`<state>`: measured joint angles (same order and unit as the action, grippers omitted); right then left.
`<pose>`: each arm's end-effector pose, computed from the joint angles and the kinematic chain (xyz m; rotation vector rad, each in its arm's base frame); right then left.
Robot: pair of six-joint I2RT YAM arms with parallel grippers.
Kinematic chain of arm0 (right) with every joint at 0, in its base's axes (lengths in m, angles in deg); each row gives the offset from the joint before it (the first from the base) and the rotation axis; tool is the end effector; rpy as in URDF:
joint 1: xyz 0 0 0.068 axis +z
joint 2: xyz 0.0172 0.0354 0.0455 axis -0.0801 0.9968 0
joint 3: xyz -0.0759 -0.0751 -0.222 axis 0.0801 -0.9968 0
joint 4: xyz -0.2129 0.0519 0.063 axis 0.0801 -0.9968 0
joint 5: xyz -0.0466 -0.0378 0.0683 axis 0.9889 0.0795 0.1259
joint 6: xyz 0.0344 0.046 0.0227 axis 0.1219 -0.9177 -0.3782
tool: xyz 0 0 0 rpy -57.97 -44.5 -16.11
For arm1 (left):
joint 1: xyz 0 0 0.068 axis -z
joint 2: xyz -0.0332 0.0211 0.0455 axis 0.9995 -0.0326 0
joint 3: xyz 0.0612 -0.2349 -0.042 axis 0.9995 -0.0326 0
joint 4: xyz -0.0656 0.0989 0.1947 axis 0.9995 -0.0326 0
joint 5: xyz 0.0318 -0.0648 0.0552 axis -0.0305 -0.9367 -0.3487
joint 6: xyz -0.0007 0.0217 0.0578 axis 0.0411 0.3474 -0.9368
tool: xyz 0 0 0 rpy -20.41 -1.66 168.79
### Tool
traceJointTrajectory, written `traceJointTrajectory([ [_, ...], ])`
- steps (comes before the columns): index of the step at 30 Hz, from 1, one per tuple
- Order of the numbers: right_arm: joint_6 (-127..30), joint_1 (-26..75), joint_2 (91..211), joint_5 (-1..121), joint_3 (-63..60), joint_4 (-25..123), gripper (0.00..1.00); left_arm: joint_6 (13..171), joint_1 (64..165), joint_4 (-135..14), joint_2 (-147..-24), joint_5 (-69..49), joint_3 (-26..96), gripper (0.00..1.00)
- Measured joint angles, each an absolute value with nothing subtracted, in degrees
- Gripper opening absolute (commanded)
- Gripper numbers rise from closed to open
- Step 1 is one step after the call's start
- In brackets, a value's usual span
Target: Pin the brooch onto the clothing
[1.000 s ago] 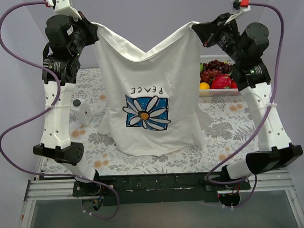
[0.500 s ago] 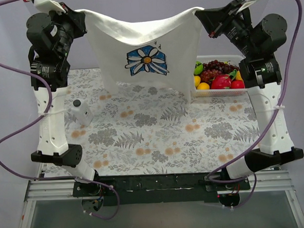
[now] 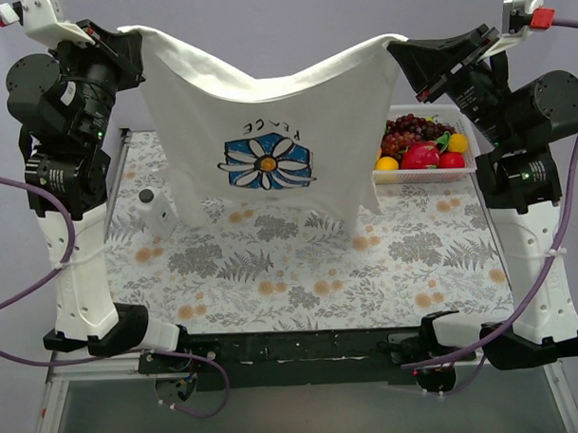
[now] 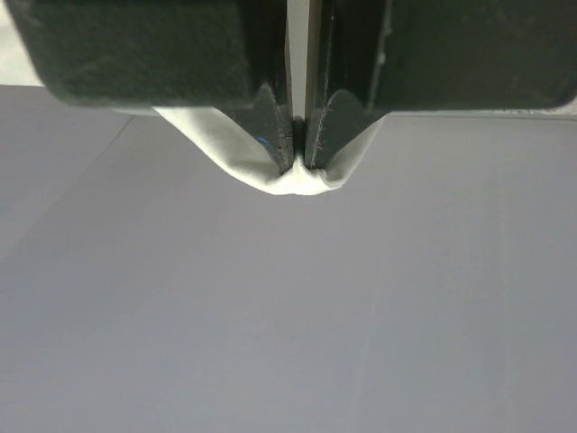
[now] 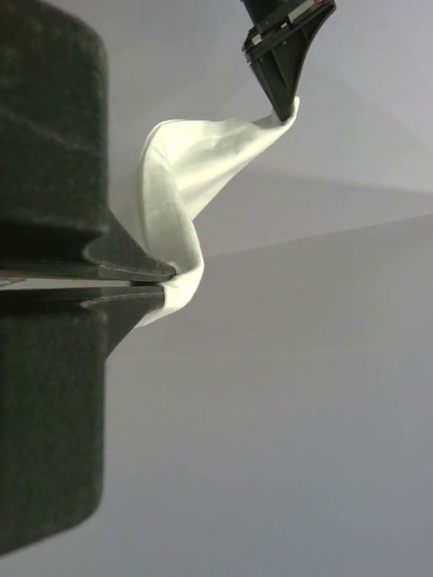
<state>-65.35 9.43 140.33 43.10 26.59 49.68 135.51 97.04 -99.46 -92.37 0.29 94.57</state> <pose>0.1700 0.0624 0.5653 -0.3146 1.0361 0.8105 0.1921 -0.0285 0.5735 -0.5746 1.2771 -0.9113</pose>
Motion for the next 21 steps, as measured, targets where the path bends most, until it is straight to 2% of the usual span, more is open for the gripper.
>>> traceJointTrajectory([
  [13,-65.6,9.4,137.4,42.4,25.8,50.6,0.01,135.9,97.0,-100.6,-89.9,-1.3,94.3,0.0],
  [21,-66.4,9.4,140.2,42.8,22.0,52.6,0.01,135.1,97.0,-100.8,-95.0,-0.1,92.9,0.0],
])
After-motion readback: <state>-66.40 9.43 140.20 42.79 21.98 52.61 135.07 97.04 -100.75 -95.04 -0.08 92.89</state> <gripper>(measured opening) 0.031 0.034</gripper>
